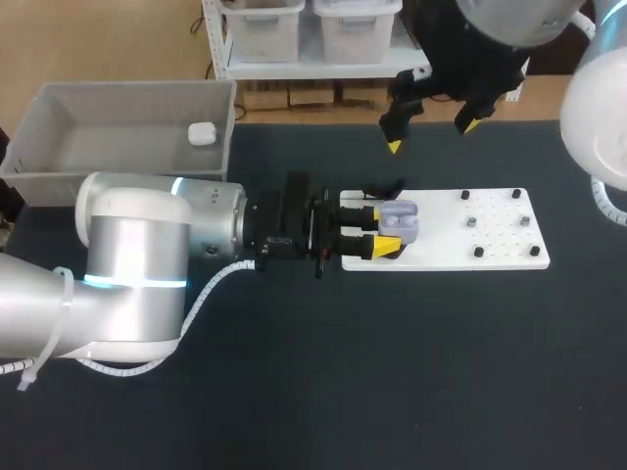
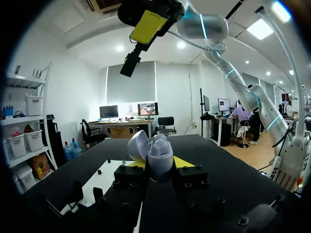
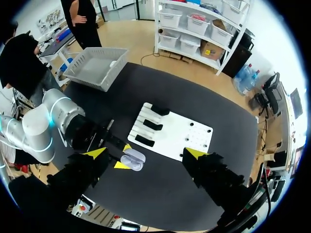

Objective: Pick up each earbud case from the left stands, insert the matching earbuds, close the lid, and place the case in the box.

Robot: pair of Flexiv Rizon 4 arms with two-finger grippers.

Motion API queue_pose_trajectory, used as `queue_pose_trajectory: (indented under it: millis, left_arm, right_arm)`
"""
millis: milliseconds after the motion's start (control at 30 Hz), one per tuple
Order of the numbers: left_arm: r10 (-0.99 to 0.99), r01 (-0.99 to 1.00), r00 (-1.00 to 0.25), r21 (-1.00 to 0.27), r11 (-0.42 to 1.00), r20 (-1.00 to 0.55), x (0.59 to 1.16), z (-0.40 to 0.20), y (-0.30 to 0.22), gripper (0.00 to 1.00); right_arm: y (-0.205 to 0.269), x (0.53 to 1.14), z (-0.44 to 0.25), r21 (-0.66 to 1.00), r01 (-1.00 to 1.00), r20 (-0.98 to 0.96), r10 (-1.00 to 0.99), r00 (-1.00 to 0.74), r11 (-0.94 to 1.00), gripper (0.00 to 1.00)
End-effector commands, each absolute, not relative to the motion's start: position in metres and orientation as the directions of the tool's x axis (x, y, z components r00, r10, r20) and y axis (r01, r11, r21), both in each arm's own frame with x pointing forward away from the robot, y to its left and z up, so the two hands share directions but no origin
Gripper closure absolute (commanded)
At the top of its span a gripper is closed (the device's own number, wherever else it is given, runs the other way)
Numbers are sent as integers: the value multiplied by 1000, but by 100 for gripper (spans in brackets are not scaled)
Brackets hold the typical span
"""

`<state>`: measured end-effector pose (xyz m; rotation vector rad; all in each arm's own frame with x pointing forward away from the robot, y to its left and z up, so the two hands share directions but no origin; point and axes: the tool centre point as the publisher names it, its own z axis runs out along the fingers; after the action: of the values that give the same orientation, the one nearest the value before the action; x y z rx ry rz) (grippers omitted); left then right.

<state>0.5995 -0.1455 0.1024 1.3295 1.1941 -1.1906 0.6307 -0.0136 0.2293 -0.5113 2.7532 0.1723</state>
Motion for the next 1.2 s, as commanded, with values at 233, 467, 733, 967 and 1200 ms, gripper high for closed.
queue_pose_trajectory:
  millis: [233,467,733,967,1200]
  left_arm:
    - [64,997,50,46,-61,-997,598,102,-145,100]
    - [64,997,50,46,-61,-997,598,102,-145,100]
    - [64,997,50,46,-61,-997,598,102,-145,100]
    - [64,997,50,46,-61,-997,598,102,-145,100]
    - [64,997,50,46,-61,-997,598,102,-145,100]
  right_arm:
    - [-18,645,205,38,-275,-339,-247,-908,961,0]
    - [-18,656,186,49,-267,-295,-242,-925,962,0]
    - [-25,665,166,75,-249,-261,-222,-940,966,0]
    - [-30,668,150,91,-243,-225,-218,-950,966,0]
    - [-32,668,141,97,-243,-200,-220,-955,965,0]
